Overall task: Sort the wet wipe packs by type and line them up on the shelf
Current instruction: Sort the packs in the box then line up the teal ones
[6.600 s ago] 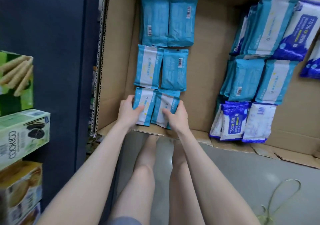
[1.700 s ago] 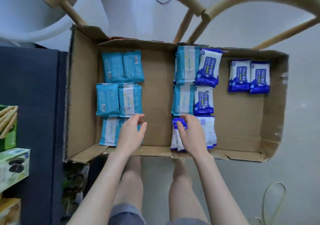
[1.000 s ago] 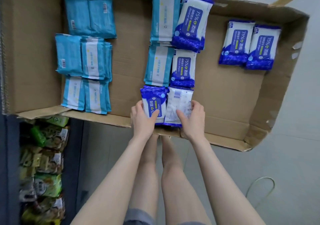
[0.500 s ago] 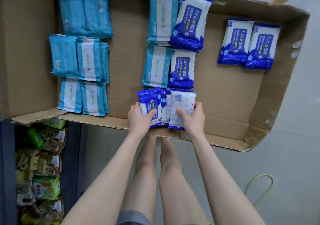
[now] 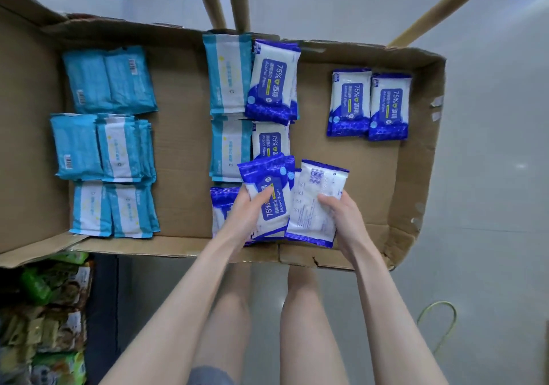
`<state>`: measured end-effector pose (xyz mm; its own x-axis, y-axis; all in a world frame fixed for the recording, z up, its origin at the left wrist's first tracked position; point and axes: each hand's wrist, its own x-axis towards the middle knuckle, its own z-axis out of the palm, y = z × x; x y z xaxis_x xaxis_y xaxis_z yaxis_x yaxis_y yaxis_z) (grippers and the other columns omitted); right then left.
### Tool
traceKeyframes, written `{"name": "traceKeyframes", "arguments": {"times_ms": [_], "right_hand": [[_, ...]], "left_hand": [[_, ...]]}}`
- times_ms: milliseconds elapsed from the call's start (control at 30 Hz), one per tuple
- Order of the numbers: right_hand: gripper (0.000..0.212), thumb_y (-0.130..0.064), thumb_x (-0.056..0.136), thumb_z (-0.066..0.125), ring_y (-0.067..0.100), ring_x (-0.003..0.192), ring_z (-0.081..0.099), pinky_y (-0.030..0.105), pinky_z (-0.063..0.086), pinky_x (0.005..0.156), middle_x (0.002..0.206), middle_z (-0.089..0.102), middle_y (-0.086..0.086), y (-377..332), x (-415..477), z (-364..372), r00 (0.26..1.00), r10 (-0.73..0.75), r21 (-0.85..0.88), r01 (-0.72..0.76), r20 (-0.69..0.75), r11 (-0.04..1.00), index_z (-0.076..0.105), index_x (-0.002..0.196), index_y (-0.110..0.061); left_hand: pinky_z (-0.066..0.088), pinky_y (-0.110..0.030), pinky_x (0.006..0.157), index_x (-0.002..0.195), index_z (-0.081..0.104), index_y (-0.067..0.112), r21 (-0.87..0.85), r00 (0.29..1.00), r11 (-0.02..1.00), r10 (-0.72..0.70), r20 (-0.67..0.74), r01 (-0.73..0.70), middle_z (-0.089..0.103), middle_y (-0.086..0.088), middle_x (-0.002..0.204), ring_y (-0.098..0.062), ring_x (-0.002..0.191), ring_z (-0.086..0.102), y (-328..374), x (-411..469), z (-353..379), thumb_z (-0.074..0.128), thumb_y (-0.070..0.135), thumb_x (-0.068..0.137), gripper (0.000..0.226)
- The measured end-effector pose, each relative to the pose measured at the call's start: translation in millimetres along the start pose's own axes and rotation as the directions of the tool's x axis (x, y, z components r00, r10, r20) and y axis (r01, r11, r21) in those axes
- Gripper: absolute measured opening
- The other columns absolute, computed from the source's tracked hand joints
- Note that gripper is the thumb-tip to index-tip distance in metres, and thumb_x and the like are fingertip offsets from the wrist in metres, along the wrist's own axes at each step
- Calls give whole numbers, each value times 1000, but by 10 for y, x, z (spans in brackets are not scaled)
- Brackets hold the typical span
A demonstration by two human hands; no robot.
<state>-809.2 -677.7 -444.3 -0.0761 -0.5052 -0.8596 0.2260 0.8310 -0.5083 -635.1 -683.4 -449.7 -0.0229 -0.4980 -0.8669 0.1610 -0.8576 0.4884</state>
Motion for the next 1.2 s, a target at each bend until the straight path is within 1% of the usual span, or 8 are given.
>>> {"name": "traceKeyframes", "arguments": {"times_ms": [100,233,367,567,700,833,1033,1200], "right_hand": [[15,-7,95,50,16,87,71,31,57,71,95,74,-4,-125,79,-247,999,-28,-18,28,-22,999,58,104,-16],[21,-9,93,57,21,95,69,39,57,80,111,67,6,-282,289,-677,993,-38,-64,31,-108,997,52,113,-11],[25,-11,92,60,16,94,67,28,57,72,112,65,5,-455,549,-1128,979,-131,-227,93,-159,970,48,114,-13],[39,-5,89,60,17,105,63,40,53,90,121,60,6,-558,1020,-1513,967,-217,-360,157,-134,920,41,122,-16],[56,-18,93,57,13,115,53,25,44,88,134,47,5,-463,1161,-1486,940,-326,-632,190,-105,751,30,141,-13],[65,-19,95,54,24,122,43,36,43,94,137,33,13,-327,1157,-1398,886,-452,-813,187,-103,552,19,148,-7],[65,-22,96,52,23,130,33,35,44,93,147,26,12,-249,1098,-1422,888,-456,-907,148,-53,394,17,148,-8],[58,-24,95,51,29,129,34,37,39,97,150,27,13,-301,1007,-1453,908,-418,-956,123,0,267,26,145,-7]], "left_hand": [[53,-36,89,120,48,20,77,999,997,28,26,-30,66,0,114,-14,101,66,17,142,330,53,24,96,25],[54,-27,83,117,49,20,129,996,988,84,12,-85,65,4,111,-9,98,65,8,351,826,57,20,94,24],[55,-31,81,111,48,19,162,996,984,82,-37,-75,65,0,110,-12,95,66,-25,577,1349,59,18,92,22],[53,-33,85,109,50,23,218,985,970,136,-103,-111,66,1,110,-14,97,66,-90,960,1733,60,16,92,21],[46,-35,92,117,44,14,453,968,891,137,-212,-27,53,-5,122,-21,108,57,-276,1146,1859,53,21,95,25],[39,-33,91,137,32,7,667,901,744,318,-295,-44,38,-12,129,-26,114,47,-359,1098,1980,52,23,95,49],[42,-30,92,142,29,9,790,907,612,357,-225,-45,39,-8,135,-20,122,43,-391,1068,1885,54,29,94,57],[48,-34,83,126,47,14,833,944,546,312,-107,-86,55,-5,120,-21,107,56,-227,976,1711,52,29,95,35]]}}
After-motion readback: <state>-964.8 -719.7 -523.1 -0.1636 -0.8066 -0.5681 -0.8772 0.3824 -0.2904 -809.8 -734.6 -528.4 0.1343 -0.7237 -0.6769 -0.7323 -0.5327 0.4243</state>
